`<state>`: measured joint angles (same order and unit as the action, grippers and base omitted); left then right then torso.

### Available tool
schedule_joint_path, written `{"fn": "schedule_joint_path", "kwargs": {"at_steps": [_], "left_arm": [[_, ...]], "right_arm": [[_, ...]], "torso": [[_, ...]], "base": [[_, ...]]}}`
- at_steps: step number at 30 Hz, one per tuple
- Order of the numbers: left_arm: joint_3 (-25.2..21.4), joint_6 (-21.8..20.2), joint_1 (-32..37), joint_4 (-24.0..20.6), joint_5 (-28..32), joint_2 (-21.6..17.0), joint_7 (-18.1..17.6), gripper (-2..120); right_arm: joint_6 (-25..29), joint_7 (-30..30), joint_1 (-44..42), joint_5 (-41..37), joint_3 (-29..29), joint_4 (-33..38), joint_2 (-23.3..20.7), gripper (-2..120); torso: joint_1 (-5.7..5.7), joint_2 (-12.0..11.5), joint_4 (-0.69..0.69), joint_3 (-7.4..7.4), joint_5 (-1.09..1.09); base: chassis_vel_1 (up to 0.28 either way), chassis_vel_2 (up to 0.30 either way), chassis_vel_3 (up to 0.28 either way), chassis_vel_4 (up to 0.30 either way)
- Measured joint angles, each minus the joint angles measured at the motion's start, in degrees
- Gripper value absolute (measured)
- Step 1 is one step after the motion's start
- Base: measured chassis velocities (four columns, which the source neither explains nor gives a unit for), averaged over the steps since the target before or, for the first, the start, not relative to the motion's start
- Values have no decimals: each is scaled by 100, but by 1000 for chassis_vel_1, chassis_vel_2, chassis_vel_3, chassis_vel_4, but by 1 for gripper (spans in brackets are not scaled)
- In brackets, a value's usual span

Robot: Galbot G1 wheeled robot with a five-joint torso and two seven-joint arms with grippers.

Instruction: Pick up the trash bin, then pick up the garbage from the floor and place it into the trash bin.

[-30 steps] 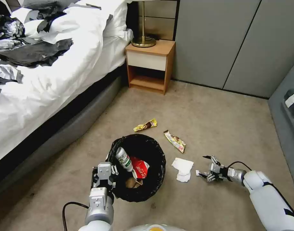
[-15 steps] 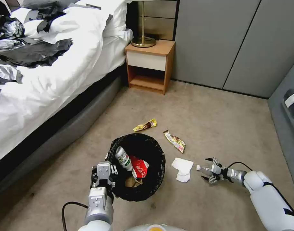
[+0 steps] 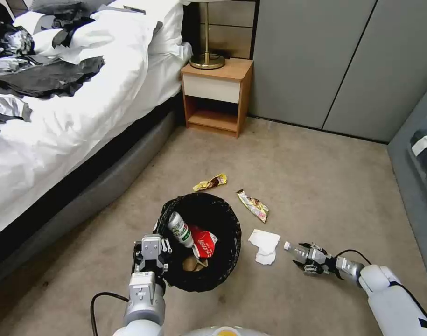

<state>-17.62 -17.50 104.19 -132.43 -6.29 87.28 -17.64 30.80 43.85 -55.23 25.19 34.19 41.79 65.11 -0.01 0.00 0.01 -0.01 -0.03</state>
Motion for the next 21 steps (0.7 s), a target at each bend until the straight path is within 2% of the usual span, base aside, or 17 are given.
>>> {"fn": "schedule_joint_path", "kwargs": {"at_steps": [7,12,14,17,18,20,21], "left_arm": [[28,4,16,-15,-18,4,-3,2],[67,8,9,-13,-48,17,-3,2],[66,9,9,-13,-48,15,-3,2],[54,9,9,-16,-42,3,-3,2],[49,9,4,-16,-35,-2,-3,2],[45,9,-11,-15,-21,-12,-2,2],[45,9,-11,-15,-21,-12,-2,2]], "right_arm": [[1,-25,-57,-207,86,-108,1,38],[2,-27,-117,-262,119,-29,2,27],[18,-27,-135,-325,118,-7,3,26],[35,-70,-242,-702,6,182,9,26],[56,-105,-315,-1028,-64,383,28,26],[105,-187,-491,-1688,-158,908,48,26],[105,-187,-491,-1688,-158,908,48,26]], "torso": [[0,0,3,0,3],[0,0,0,0,4],[0,0,-1,0,4],[1,0,-5,1,5],[1,-1,-6,2,14],[1,0,-2,2,4],[1,0,-2,2,4]], "base": [[0,0,0,0],[0,0,0,0],[0,0,0,0],[0,0,0,0],[0,0,0,0],[0,0,0,0],[0,0,0,0]]}}
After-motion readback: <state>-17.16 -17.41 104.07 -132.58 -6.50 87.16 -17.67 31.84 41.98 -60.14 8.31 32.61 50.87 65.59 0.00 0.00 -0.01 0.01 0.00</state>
